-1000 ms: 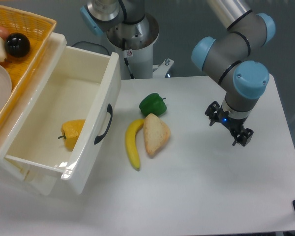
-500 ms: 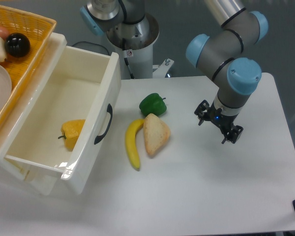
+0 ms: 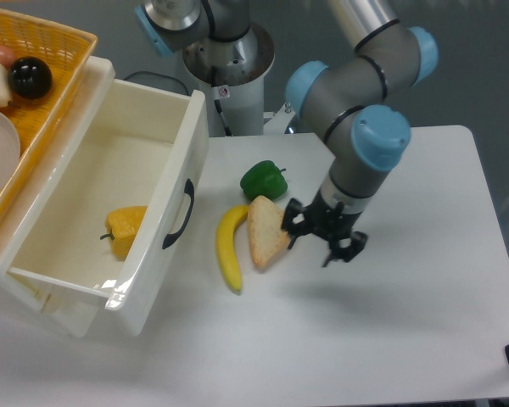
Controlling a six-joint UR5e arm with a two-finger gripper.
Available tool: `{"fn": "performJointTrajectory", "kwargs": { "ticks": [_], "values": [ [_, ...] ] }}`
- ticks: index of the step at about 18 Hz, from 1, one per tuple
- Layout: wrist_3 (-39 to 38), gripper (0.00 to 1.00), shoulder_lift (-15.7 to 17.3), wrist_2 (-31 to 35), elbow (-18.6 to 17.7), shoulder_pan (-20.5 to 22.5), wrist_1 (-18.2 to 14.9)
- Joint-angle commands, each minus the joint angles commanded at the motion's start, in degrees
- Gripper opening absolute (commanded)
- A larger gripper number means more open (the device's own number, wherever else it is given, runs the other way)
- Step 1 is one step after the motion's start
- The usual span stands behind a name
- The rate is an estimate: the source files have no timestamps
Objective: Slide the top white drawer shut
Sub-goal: 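Lower the gripper beside the drawer front near its black handle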
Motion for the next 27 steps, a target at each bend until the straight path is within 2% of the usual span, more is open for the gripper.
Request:
{"fn": "performJointTrajectory", "kwargs": {
  "ticks": [3,6,8,13,15,18,20,27],
  "values": [
    [-0.09,0.44,2.72,-0.09,-1.4,-1.32,-1.31],
    [0.08,0.43,4.3,-0.18,-1.93,-2.19,-4.82],
    [0.44,0.43,4.84,-0.09,-1.93,-2.99,-7.37],
    [0.52,0.4,6.42,-0.27,-1.93,-5.45,-11.16],
    [0.52,0.3,6.59,-1.23,-1.93,-5.89,-11.43],
    [0.52,0.26,6.68,-1.67,-1.93,-6.68,-11.69],
    [0.52,0.19,6.59,-1.85,-1.93,-6.77,-11.69],
    [0.52,0.16,7.12,-3.17,-1.93,-6.77,-11.95]
  ]
}}
